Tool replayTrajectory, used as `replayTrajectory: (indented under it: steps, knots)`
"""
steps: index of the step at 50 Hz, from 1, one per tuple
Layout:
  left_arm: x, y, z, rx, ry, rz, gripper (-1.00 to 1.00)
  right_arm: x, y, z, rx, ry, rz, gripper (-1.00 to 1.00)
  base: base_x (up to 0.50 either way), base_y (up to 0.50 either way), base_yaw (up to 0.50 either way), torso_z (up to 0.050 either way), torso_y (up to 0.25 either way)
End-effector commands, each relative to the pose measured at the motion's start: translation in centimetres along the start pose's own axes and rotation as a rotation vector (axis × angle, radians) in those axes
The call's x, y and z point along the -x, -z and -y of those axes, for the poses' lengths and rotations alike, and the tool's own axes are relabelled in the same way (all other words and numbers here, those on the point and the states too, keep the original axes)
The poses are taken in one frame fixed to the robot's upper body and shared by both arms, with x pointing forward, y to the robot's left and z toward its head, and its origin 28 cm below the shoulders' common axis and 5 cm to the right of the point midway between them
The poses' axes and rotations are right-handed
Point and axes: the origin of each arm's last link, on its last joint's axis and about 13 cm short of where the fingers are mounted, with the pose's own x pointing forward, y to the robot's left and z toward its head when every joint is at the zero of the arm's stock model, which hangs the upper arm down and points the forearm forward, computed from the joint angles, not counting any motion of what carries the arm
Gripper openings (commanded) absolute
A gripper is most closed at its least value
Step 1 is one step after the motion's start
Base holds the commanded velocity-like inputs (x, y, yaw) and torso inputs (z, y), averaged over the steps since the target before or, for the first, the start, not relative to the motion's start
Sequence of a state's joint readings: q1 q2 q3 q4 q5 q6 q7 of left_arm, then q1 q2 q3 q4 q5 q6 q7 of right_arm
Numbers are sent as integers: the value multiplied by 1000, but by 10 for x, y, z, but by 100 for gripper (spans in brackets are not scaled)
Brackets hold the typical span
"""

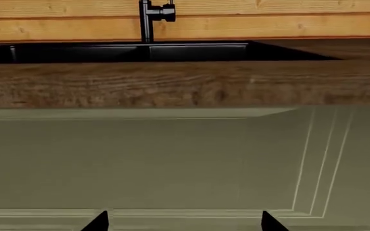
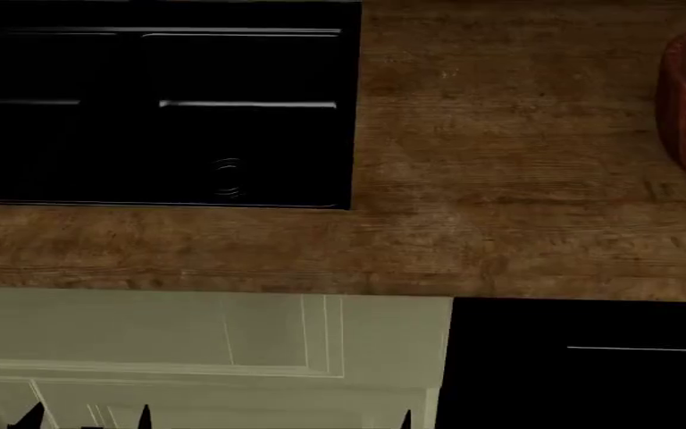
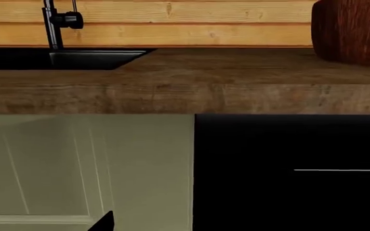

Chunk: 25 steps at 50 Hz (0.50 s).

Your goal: Stack the bowls from largest to smallest.

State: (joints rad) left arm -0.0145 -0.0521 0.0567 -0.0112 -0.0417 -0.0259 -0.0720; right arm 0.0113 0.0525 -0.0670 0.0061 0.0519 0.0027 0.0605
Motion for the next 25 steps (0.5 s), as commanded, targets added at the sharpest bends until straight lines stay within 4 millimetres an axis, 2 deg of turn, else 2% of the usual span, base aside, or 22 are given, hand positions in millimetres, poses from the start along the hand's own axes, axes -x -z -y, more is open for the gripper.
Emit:
replayTrajectory:
  steps: [1, 25]
  knots:
    - [0, 4, -1, -2, -6, -28, 100, 2, 2, 1, 9, 10, -20, 100, 0, 0, 0, 0, 0]
    - [-1, 5, 0, -20, -23, -21, 100, 0, 3, 1, 6, 9, -40, 100, 0, 0, 0, 0, 0]
